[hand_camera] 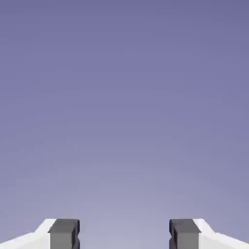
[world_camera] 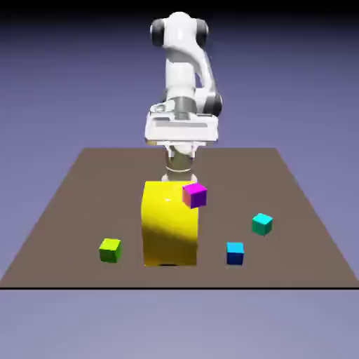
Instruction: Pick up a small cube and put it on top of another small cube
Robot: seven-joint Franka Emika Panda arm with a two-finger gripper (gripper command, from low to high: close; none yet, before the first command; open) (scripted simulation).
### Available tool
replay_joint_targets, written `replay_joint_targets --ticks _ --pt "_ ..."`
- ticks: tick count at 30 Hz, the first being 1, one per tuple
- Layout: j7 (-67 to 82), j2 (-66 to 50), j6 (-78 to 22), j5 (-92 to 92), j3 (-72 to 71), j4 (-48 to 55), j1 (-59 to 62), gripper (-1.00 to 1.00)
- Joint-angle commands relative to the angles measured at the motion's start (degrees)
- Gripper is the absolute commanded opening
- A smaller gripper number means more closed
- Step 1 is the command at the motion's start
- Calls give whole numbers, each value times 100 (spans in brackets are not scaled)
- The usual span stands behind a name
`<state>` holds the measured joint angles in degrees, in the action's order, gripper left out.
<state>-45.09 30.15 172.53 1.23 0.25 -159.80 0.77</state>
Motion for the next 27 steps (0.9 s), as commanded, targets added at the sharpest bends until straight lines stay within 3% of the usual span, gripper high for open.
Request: replay_joint_targets --ticks 1,22,27 --pt "-218 -208 -123 102 21 100 121 0" --pt "-4736 -4511 -2658 2216 453 2167 2624 0" --pt "-4373 -5341 -1959 2672 108 2292 2776 0"
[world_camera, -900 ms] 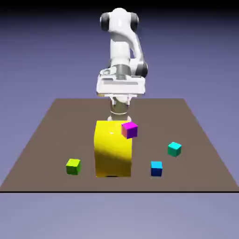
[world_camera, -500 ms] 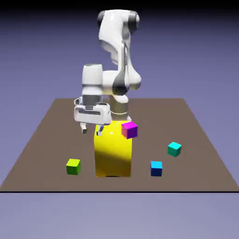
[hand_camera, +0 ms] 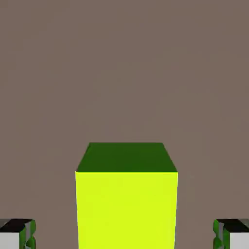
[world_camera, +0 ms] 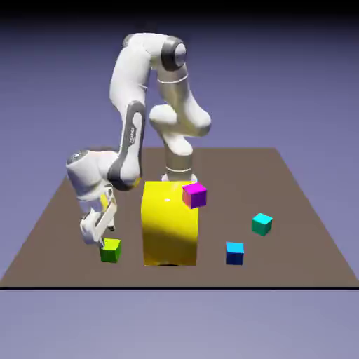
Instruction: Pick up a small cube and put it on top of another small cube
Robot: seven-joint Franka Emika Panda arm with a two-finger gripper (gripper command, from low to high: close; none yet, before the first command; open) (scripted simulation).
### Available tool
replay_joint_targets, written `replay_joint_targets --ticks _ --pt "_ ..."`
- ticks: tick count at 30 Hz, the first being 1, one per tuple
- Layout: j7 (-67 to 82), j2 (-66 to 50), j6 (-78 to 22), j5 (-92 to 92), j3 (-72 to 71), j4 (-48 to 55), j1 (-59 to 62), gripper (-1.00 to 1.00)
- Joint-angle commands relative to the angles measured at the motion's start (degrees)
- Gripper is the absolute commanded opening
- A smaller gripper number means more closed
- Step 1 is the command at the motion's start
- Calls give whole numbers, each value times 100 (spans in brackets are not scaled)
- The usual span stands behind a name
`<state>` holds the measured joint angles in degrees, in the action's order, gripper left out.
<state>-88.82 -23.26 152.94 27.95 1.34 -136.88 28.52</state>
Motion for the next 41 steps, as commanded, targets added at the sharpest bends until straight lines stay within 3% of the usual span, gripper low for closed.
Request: replay_joint_targets --ticks 1,2,8,19,27,35,36,41 --pt "87 -199 167 109 -83 30 36 0" --pt "87 -199 167 109 -83 30 36 -100" --pt "-354 831 -703 -463 336 -124 -159 -100" --pt "1945 1336 -2958 -3157 -916 1240 -834 -100" --pt "2546 1567 -2828 -3532 -2567 849 -2413 -100" --pt "2654 397 -1211 -3570 -2366 131 -2761 -100" --pt "2654 396 -1210 -3571 -2366 131 -2761 100" --pt "2990 1223 -2190 -3079 -2667 346 -2524 100"
